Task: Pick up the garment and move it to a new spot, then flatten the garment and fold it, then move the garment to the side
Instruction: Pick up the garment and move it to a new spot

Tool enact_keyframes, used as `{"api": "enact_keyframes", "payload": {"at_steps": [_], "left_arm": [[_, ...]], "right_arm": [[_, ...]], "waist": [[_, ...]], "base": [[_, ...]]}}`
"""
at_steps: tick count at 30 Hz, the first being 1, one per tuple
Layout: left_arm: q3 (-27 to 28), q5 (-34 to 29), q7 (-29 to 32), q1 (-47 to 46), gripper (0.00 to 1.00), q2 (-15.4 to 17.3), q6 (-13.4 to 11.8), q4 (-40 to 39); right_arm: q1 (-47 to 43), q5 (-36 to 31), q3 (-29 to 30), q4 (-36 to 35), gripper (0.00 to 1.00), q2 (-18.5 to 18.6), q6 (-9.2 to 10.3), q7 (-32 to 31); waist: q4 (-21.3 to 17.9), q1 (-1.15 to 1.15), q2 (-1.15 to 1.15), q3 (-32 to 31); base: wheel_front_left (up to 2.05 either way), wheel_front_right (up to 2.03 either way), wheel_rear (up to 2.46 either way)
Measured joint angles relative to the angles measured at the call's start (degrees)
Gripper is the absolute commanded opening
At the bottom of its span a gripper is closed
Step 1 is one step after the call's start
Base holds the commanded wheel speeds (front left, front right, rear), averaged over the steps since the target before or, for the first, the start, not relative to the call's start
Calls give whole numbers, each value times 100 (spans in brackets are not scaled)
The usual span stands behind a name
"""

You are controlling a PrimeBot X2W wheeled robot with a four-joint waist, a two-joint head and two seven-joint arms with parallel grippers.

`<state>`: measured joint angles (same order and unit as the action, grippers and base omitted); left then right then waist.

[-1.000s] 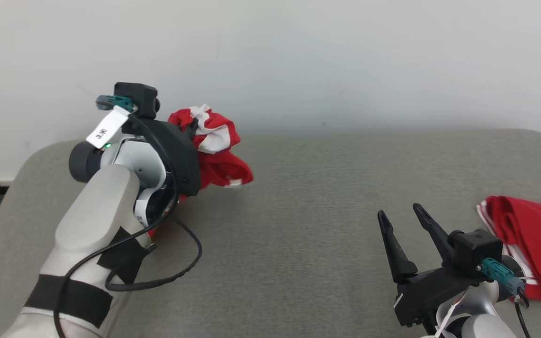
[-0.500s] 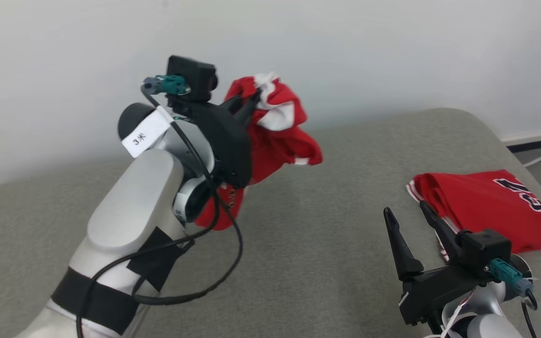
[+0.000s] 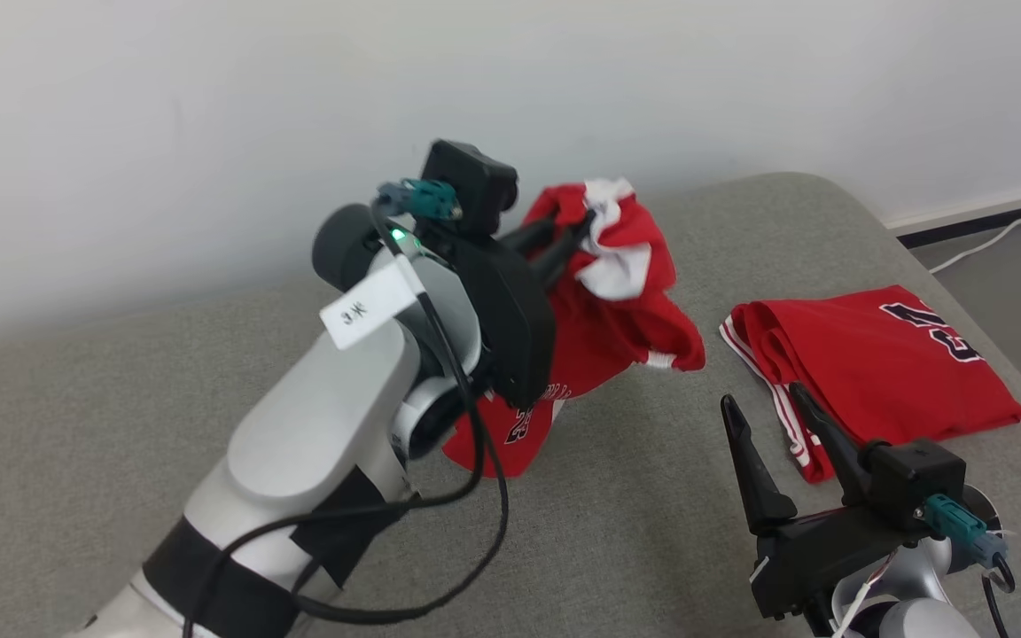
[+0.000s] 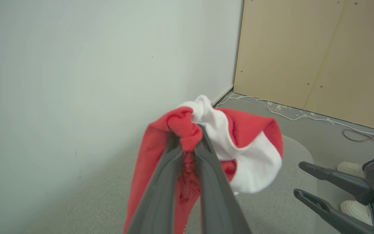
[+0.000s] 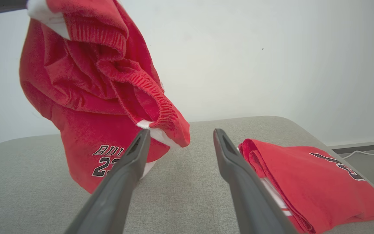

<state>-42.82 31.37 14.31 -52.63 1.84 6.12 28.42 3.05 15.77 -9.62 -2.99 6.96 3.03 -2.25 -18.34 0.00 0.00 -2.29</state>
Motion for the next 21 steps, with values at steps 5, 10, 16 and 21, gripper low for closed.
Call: {"api": "enact_keyframes", "payload": {"at_steps": [5, 10, 16, 21], "left_arm": [[-413, 151, 3, 194, 0, -7, 49, 224], [-634, 108, 3, 456, 0, 44, 97, 678], [-1021, -155, 22, 672, 0, 653, 102, 1099], [-1525, -436, -75, 654, 0, 978, 103, 1179]], "right_arm": [[27, 30, -2, 24, 100, -19, 0, 8], [25, 33, 52, 23, 100, -11, 0, 34], [14, 34, 104, 16, 100, 0, 8, 74], [12, 35, 94, 43, 100, 1, 7, 76]], "waist": [[-48, 0, 0, 95], [-16, 0, 0, 173], [114, 0, 0, 216], [285, 0, 0, 228]], "base": [[0, 0, 0], [0, 0, 0], [0, 0, 0], [0, 0, 0]]}}
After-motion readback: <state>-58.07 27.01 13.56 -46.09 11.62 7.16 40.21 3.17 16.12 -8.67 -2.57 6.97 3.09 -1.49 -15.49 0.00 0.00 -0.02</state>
